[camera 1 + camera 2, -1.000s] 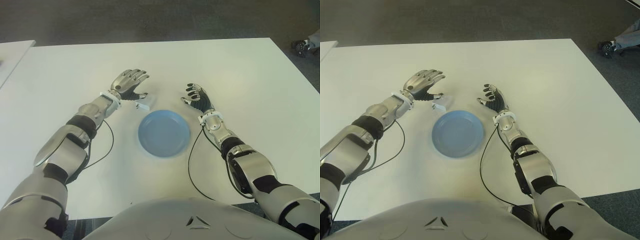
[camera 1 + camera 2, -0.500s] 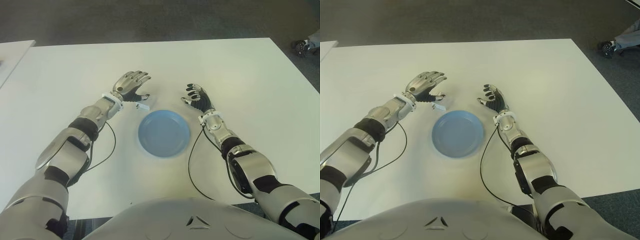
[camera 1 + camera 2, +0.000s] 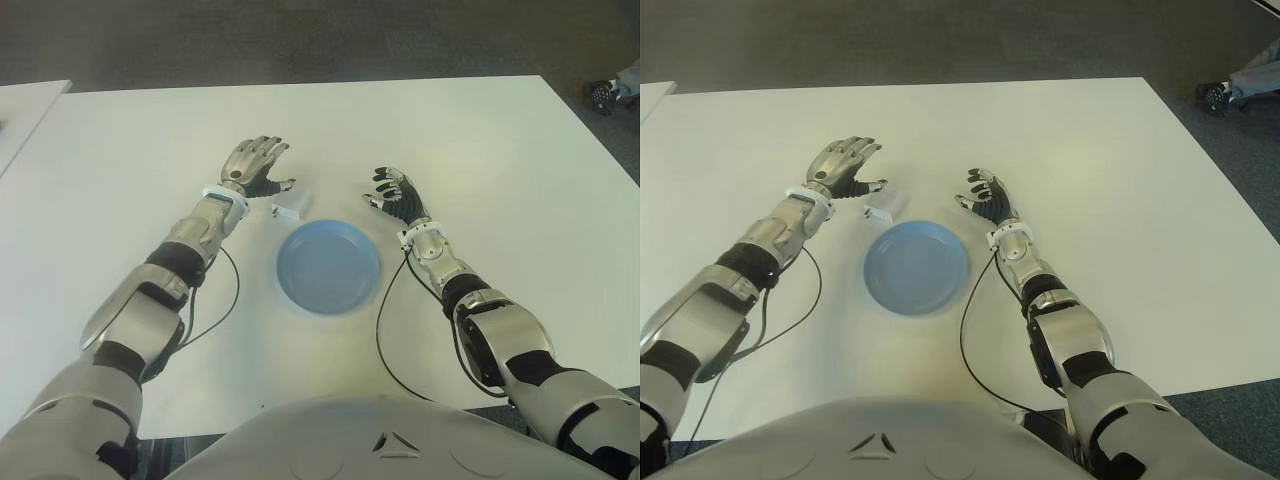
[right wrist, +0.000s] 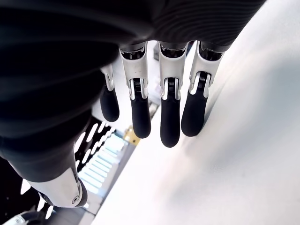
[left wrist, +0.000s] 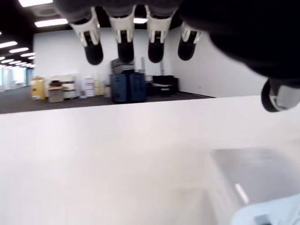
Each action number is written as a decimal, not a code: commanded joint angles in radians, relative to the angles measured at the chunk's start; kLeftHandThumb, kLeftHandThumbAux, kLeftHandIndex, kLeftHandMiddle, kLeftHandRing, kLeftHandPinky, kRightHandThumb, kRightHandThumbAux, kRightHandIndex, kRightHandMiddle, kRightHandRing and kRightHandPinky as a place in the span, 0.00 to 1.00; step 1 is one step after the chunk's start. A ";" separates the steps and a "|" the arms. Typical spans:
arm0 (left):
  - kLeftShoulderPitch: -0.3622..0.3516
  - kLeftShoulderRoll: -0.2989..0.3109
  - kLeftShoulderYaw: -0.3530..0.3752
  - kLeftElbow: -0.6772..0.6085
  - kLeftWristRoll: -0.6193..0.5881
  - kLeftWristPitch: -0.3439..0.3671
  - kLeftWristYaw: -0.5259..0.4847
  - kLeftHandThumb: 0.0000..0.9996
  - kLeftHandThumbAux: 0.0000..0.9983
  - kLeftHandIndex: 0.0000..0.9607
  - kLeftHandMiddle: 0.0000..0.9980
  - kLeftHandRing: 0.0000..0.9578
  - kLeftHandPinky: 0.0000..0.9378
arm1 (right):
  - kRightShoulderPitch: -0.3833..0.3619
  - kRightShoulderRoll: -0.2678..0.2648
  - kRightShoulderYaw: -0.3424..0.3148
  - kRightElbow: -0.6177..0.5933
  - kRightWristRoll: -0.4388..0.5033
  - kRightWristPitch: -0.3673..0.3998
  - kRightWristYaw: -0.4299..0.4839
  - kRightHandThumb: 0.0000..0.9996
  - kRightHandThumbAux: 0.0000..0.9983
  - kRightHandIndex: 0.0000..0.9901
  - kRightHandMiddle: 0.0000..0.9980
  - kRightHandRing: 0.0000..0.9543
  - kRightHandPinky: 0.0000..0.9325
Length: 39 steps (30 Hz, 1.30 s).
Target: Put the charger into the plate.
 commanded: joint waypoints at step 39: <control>0.171 -0.120 0.003 -0.293 0.032 0.448 -0.220 0.13 0.21 0.00 0.00 0.00 0.00 | 0.103 0.045 0.010 0.086 -0.011 0.110 0.078 0.54 0.74 0.23 0.36 0.43 0.49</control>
